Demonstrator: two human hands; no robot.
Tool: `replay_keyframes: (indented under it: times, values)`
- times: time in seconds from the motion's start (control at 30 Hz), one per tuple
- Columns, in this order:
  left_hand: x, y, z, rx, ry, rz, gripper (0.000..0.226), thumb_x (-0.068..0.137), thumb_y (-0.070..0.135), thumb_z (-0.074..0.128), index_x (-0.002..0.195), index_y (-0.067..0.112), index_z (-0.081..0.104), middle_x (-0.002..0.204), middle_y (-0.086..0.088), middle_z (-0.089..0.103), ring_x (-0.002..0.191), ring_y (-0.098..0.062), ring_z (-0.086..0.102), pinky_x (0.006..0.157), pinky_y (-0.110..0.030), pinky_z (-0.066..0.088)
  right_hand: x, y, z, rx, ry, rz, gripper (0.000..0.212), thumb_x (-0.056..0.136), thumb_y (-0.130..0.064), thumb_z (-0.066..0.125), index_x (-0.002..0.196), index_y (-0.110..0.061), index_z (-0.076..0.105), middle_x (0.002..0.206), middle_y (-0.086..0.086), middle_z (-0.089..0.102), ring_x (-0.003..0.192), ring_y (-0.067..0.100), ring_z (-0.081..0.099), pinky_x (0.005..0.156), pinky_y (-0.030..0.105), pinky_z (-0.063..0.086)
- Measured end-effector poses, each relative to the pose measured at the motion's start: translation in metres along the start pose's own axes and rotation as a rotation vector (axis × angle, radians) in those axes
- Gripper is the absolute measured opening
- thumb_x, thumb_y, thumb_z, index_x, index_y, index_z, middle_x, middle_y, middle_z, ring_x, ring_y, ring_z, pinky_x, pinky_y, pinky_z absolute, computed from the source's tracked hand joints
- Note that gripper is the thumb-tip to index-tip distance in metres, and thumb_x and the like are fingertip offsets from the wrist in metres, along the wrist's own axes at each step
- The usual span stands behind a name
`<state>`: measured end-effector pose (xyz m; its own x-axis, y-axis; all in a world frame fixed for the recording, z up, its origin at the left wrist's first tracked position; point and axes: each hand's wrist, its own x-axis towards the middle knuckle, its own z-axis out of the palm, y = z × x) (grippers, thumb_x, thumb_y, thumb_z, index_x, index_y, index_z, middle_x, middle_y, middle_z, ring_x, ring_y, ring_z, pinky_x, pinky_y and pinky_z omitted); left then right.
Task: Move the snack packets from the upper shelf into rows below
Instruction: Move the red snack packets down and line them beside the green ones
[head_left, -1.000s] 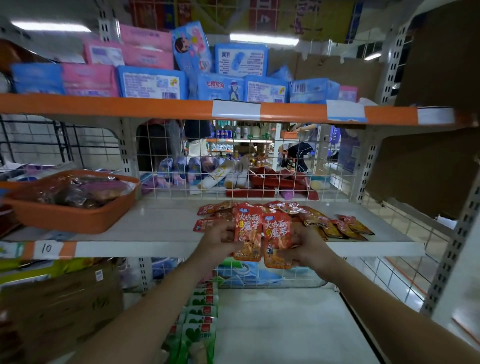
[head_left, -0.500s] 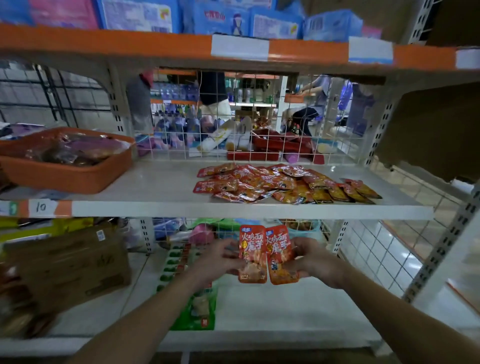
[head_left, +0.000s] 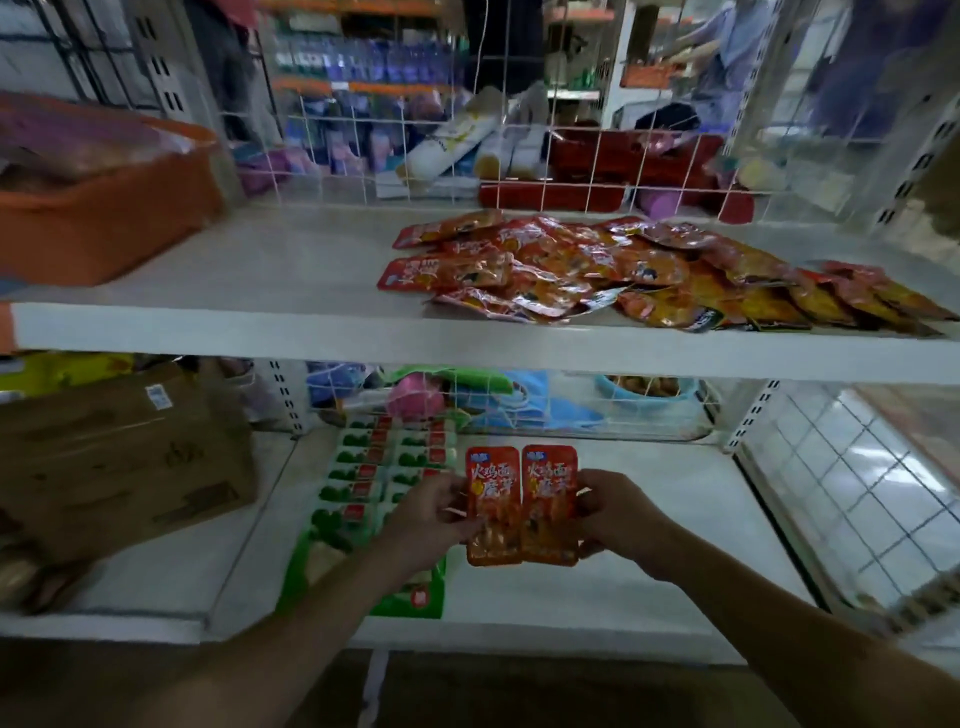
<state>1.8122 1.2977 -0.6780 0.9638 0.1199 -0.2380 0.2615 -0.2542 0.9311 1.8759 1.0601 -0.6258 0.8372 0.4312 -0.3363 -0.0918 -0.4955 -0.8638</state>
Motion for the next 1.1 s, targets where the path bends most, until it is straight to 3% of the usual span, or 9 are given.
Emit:
replay_keyframes:
  times: [0.07, 0.13, 0.23, 0.37, 0.5, 0.67, 0.73, 0.87, 1.1]
  values:
    - [0.016, -0.011, -0.001, 0.004, 0.019, -0.012, 0.045, 0.084, 0.010, 0.078, 0.124, 0.014, 0.059, 0.110, -0.001, 0.070, 0.097, -0.013, 0.069, 0.085, -0.032, 0.060, 0.020, 0.007, 0.004, -0.006, -0.020, 0.000, 0.036, 0.079, 0.003, 0.075, 0.111, -0.011, 0.064, 0.099, 0.010, 0.073, 0.083, 0.021, 0.074, 0.062, 0.031, 0.061]
    - [0.029, -0.017, -0.002, 0.007, 0.040, -0.011, 0.051, 0.085, 0.009, 0.077, 0.130, 0.016, 0.054, 0.107, 0.002, 0.067, 0.093, -0.007, 0.067, 0.070, -0.015, 0.055, 0.040, 0.015, 0.006, -0.025, -0.038, -0.005, 0.033, 0.079, 0.002, 0.076, 0.106, -0.014, 0.065, 0.099, 0.008, 0.073, 0.085, 0.020, 0.074, 0.061, 0.030, 0.059]
    - [0.049, -0.027, -0.004, 0.020, 0.028, 0.013, 0.060, 0.086, 0.009, 0.075, 0.131, 0.033, 0.044, 0.103, 0.007, 0.065, 0.085, 0.001, 0.064, 0.059, -0.009, 0.050, 0.071, 0.027, 0.007, -0.044, -0.049, 0.011, 0.033, 0.078, 0.004, 0.075, 0.104, -0.013, 0.063, 0.098, 0.007, 0.073, 0.083, 0.019, 0.074, 0.060, 0.029, 0.058]
    - [0.082, -0.046, -0.008, 0.068, 0.005, 0.024, 0.076, 0.085, 0.011, 0.077, 0.144, 0.033, 0.034, 0.107, 0.002, 0.067, 0.092, -0.007, 0.069, 0.075, -0.023, 0.057, 0.116, 0.048, 0.011, -0.062, 0.000, 0.042, 0.036, 0.074, 0.008, 0.078, 0.104, -0.003, 0.060, 0.093, 0.011, 0.072, 0.071, 0.016, 0.074, 0.056, 0.031, 0.059]
    - [0.113, -0.060, -0.007, 0.117, -0.004, 0.026, 0.074, 0.087, 0.011, 0.074, 0.143, 0.034, 0.033, 0.106, 0.004, 0.065, 0.092, -0.007, 0.067, 0.069, -0.020, 0.054, 0.155, 0.065, 0.017, -0.093, 0.010, 0.080, 0.034, 0.076, 0.006, 0.077, 0.103, -0.006, 0.060, 0.099, 0.011, 0.071, 0.085, 0.025, 0.073, 0.067, 0.042, 0.063]
    - [0.144, -0.078, -0.001, 0.230, 0.006, 0.094, 0.078, 0.087, 0.005, 0.071, 0.144, 0.039, 0.031, 0.109, -0.006, 0.062, 0.094, -0.019, 0.069, 0.077, -0.036, 0.062, 0.185, 0.074, 0.021, -0.128, 0.026, 0.122, 0.038, 0.080, 0.002, 0.076, 0.112, -0.008, 0.058, 0.100, 0.006, 0.068, 0.089, 0.022, 0.070, 0.069, 0.038, 0.063]
    - [0.152, -0.086, 0.004, 0.293, 0.019, 0.125, 0.071, 0.088, 0.002, 0.068, 0.143, 0.035, 0.038, 0.109, -0.002, 0.059, 0.095, -0.020, 0.068, 0.077, -0.035, 0.062, 0.193, 0.082, 0.025, -0.119, 0.042, 0.157, 0.041, 0.081, 0.000, 0.075, 0.116, -0.008, 0.056, 0.105, 0.009, 0.066, 0.097, 0.026, 0.069, 0.076, 0.041, 0.063]
    - [0.168, -0.094, 0.020, 0.430, 0.015, 0.119, 0.046, 0.091, 0.003, 0.065, 0.134, 0.020, 0.059, 0.122, -0.004, 0.061, 0.109, -0.023, 0.065, 0.092, -0.041, 0.058, 0.202, 0.107, 0.030, -0.081, 0.110, 0.258, 0.038, 0.082, -0.003, 0.075, 0.115, -0.010, 0.056, 0.107, 0.009, 0.066, 0.101, 0.025, 0.067, 0.082, 0.042, 0.061]
    - [0.203, -0.091, 0.050, 0.537, 0.048, -0.016, 0.056, 0.090, -0.002, 0.060, 0.139, 0.025, 0.055, 0.135, -0.003, 0.058, 0.119, -0.019, 0.057, 0.103, -0.032, 0.049, 0.211, 0.130, 0.029, -0.086, 0.171, 0.286, 0.041, 0.080, -0.005, 0.078, 0.113, -0.013, 0.054, 0.106, 0.006, 0.064, 0.099, 0.024, 0.067, 0.083, 0.044, 0.061]
